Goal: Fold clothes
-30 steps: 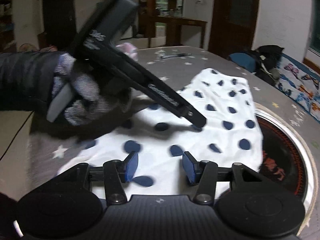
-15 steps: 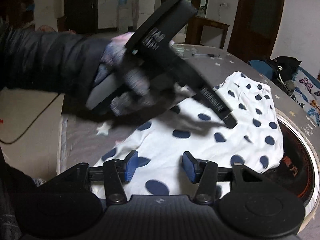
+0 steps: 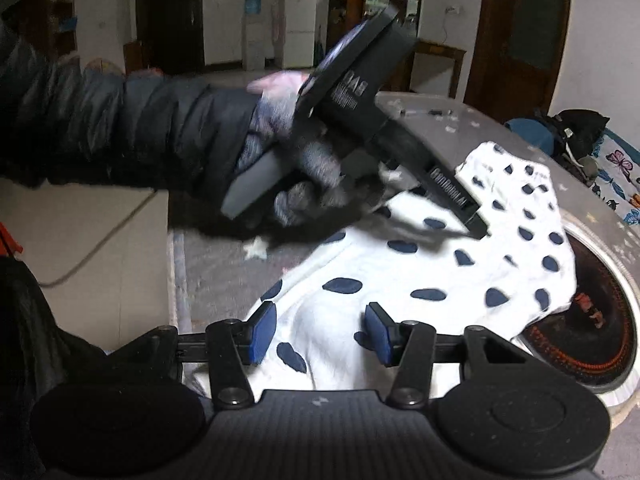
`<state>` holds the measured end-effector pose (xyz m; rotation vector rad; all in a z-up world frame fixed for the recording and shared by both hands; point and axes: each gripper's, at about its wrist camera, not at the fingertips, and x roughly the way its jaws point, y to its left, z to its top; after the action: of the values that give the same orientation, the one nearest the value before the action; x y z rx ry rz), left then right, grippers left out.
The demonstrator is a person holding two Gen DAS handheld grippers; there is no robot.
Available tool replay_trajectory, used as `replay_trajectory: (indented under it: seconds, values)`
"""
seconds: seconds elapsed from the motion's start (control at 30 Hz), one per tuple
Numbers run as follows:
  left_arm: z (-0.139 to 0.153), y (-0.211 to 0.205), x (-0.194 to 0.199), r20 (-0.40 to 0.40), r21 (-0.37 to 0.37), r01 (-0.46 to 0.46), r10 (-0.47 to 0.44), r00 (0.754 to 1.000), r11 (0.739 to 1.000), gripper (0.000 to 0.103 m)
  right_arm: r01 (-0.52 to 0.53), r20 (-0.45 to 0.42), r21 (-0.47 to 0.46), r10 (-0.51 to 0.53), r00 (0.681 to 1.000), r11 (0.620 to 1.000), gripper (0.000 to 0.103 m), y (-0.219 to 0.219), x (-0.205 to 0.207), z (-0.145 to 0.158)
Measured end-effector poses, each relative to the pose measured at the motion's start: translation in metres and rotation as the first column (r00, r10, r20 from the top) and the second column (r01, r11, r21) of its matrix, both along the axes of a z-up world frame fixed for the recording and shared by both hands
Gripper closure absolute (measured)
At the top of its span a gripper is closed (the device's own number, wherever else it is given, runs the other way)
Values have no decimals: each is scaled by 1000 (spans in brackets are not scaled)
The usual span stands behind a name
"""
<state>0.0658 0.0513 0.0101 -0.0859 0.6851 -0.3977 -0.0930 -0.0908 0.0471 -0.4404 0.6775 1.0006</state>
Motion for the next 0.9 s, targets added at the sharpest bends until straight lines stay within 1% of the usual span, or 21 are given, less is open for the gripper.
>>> replay_trajectory:
  seconds: [0.17, 0.23, 0.4, 0.5, 0.57, 0.63, 0.73, 0.9]
  values:
    - [2, 2, -6, 2, -15, -8, 8, 1000, 1000, 50, 48, -30, 33, -47, 998, 998, 53, -18, -1, 15]
    - [2, 3, -10, 3, -24, -4, 4, 1000, 1000, 50, 68, -53, 27, -66, 996, 997, 53, -25, -3, 12]
    - [-2, -1, -13, -1, -10, 11, -11, 1000, 1000, 49, 109, -119, 31, -104, 987, 994, 53, -30, -4, -4]
    - [2, 1, -11, 3, -12, 4, -4, 1000, 1000, 49, 103, -104, 48, -98, 990, 993, 53, -31, -3, 5]
    - [7, 5, -7, 18, -10, -8, 8, 1000, 1000, 49, 114, -120, 79, -105, 987, 990, 53, -34, 0, 11]
    - [13, 11, 3, 33, -12, -36, 36, 999, 999, 49, 132, -134, 107, -117, 984, 986, 53, -37, 5, 15]
    - [22, 22, 24, 51, -11, -106, 107, 993, 994, 49, 154, -131, 107, -140, 981, 982, 53, -37, 11, 12]
    - [29, 45, 69, 73, -11, -234, 235, 969, 972, 49, 175, -138, 139, -156, 978, 975, 53, -40, 18, 14]
